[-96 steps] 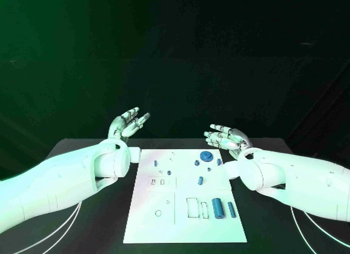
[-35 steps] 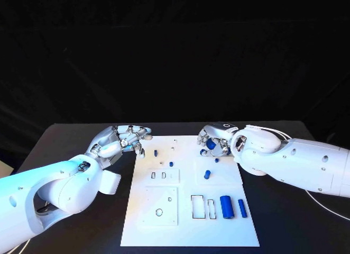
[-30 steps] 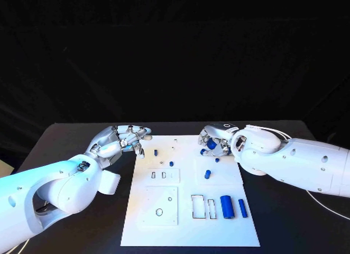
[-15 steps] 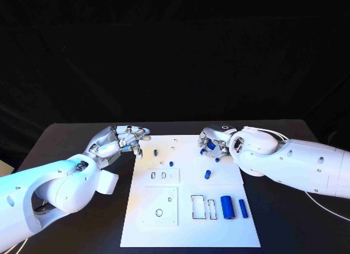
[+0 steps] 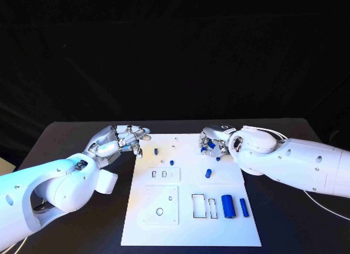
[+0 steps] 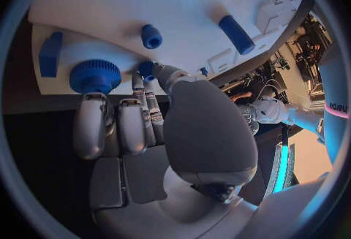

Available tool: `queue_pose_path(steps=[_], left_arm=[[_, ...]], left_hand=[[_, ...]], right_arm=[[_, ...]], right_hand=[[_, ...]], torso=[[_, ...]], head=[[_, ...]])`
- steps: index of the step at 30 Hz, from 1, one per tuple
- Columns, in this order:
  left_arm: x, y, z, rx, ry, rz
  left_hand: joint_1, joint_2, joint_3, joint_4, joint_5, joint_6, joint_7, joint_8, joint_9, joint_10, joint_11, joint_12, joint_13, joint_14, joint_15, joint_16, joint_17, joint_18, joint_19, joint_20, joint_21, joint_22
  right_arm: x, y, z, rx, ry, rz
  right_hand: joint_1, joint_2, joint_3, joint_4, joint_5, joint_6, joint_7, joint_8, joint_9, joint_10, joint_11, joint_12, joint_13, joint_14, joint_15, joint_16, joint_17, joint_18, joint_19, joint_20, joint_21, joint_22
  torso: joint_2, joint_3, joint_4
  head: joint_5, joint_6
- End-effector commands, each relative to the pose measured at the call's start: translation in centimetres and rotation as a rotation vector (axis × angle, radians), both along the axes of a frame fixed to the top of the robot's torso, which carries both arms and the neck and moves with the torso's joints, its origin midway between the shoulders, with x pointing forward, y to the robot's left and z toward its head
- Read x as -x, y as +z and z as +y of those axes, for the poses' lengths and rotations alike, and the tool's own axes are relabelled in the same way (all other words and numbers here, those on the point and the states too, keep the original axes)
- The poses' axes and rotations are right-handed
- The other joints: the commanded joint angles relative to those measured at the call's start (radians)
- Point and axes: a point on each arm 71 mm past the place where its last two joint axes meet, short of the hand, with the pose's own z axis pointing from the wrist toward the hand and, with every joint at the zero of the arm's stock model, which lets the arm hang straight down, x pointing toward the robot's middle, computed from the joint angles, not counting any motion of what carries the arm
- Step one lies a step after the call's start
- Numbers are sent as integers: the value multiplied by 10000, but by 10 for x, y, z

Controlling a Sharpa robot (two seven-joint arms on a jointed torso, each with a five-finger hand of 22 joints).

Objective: Assemble the parts on the task board

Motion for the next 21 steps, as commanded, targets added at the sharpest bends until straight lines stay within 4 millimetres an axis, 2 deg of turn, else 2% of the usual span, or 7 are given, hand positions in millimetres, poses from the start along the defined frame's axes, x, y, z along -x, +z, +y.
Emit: queue_pose_path(steps=[1,6,9,10,11,12,21], left_arm=[[0,2,-1,67,-266,-40],[0,1,-1,55,-266,-22],[0,1,-1,55,-282,-12],[0,1,-1,55,-288,-8],[0,1,-1,54,-292,-6],[0,1,0,54,-294,-5],[0,1,2,34,-264,4]], left_hand=[[50,-29,75,1,1,-63,16,8,16,-87,14,-4,11,-72,-4,51,-15,129,-59,-4,41,11],[79,-5,114,-23,3,-68,18,7,26,-99,16,-9,16,-86,-2,46,-24,130,-95,0,93,47],[79,-5,114,-23,3,-68,18,7,26,-99,16,-9,16,-86,-2,46,-24,130,-95,0,93,47],[90,4,130,-32,3,-68,18,7,30,-101,16,-10,19,-90,-1,44,-28,131,-109,2,113,61],[90,4,130,-32,3,-68,18,7,30,-101,16,-10,19,-90,-1,44,-28,131,-109,2,113,61],[90,4,130,-32,3,-68,18,7,30,-101,16,-10,19,-90,-1,44,-28,131,-109,2,113,61],[143,32,188,-82,-2,-63,11,13,48,-99,11,-8,29,-97,-4,44,-39,135,-159,4,185,109]], right_arm=[[3,-4,2,149,147,93],[4,0,4,-170,150,-263],[5,3,5,-403,105,-553],[5,4,5,-478,87,-651],[6,5,5,-552,74,-745],[6,6,6,-607,65,-813],[6,15,16,-1158,71,-1481]], right_hand=[[13,119,182,50,15,239,-47,148,103,285,-68,169,93,474,-47,112,84,-218,131,-48,185,231],[181,341,440,-80,-50,501,-157,349,310,783,-232,432,266,491,-179,211,155,-267,223,-149,409,537],[321,391,526,-280,-99,582,-196,433,434,1024,-325,585,413,493,-253,246,170,-285,247,-223,489,650],[383,418,576,-377,-207,608,-205,462,490,1099,-354,642,486,491,-282,255,168,-293,256,-253,522,699],[472,449,696,-493,-720,607,-207,470,543,1131,-376,683,567,488,-306,264,163,-297,254,-282,542,732],[507,438,812,-561,-985,597,-204,463,579,1120,-379,696,626,484,-308,265,149,-300,249,-291,550,751],[484,396,945,-649,-1002,663,-195,496,674,1186,-392,772,763,485,-319,286,154,-313,266,-301,605,836]], torso=[[15,6,-22],[19,21,-22],[13,14,-14],[19,13,-13],[16,10,-15],[22,10,-20],[44,17,0]], head=[[18,-11],[24,5],[23,13],[25,26],[24,32],[26,45],[17,150]])
